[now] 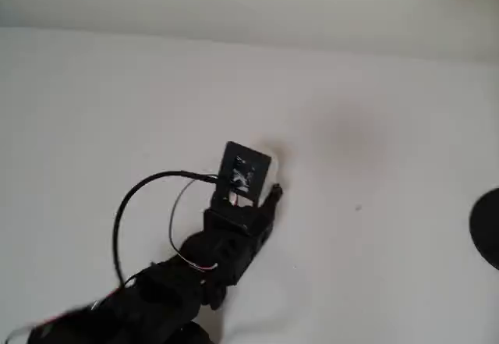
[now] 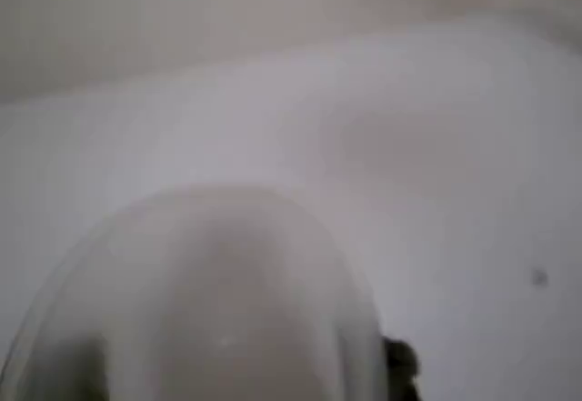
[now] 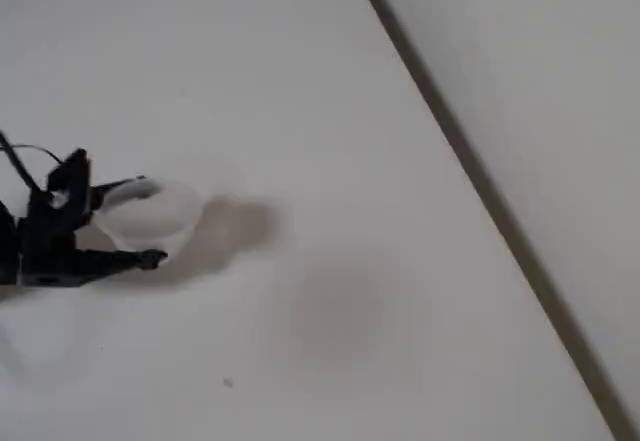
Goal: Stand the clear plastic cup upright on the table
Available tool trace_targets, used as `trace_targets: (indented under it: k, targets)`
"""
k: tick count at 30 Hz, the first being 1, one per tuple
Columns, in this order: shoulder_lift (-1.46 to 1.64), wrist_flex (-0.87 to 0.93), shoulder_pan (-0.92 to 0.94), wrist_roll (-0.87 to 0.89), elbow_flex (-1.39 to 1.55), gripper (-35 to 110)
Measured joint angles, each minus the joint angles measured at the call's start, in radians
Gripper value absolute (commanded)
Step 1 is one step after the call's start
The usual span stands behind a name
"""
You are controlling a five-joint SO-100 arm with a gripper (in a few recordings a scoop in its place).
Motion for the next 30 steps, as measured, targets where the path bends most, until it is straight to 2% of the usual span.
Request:
trace_targets:
  k: [5,10,15,20,30]
  targets:
    - [-0.356,-0.325,0.035,-0.025,-0.074,15]
    - [-0.735,-0.609,0.066,-0.055,-0.199,23]
    - [-0.997,-0.808,0.071,-0.092,-0.336,47]
    - [-1.190,-0.891,0.074,-0.166,-0.449,62]
    - [-1.216,-0.968,0.009,-0.199,-0.485,64]
